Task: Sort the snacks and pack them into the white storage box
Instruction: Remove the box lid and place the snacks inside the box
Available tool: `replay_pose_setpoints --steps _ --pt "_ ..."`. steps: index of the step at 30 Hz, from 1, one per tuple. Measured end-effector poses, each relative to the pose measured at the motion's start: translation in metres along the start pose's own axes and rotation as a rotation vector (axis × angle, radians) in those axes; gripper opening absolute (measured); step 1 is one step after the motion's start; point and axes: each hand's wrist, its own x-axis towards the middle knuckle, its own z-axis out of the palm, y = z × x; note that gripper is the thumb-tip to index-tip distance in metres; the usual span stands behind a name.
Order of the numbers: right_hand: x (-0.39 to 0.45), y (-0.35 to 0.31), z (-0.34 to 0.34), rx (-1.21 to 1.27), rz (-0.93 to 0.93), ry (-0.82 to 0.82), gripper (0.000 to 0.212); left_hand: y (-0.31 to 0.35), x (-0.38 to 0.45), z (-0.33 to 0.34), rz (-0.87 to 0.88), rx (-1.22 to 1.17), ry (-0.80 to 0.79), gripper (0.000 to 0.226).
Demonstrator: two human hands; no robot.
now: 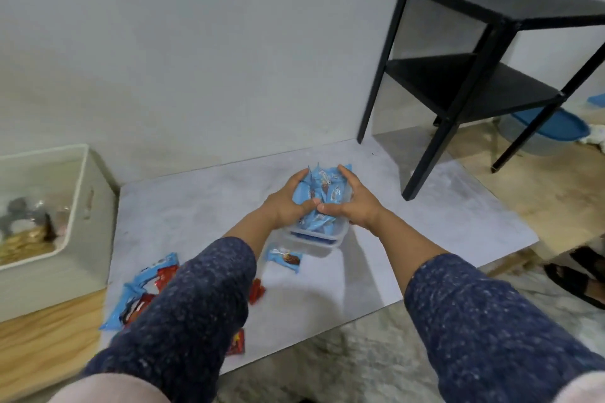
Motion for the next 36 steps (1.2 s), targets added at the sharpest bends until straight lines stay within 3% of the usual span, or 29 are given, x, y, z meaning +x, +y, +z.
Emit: replay_pose_setpoints --steps 7,16,23,36 --pt "0.01 -0.125 0.096 -0.093 -0.281 -0.158 0.103 -0.012 -0.084 -0.135 -0.001 0.048 0.323 0.077" --pt "-0.017 -0.242 0.346 -0.084 -0.49 -0.352 0.104 -0.131 -0.253 -0.321 -0.098 0.088 0.593 0.073" --pt "-0.041 -0.255 0.509 -0.051 -0.486 -0.396 0.101 -0.237 -0.34 -0.401 -0.194 -0.025 0.609 0.07" --pt "0.05 -0.225 0.626 -0.103 -0.211 -0.542 0.099 -0.372 -0.287 -0.445 -0.473 -0.065 0.489 0.075"
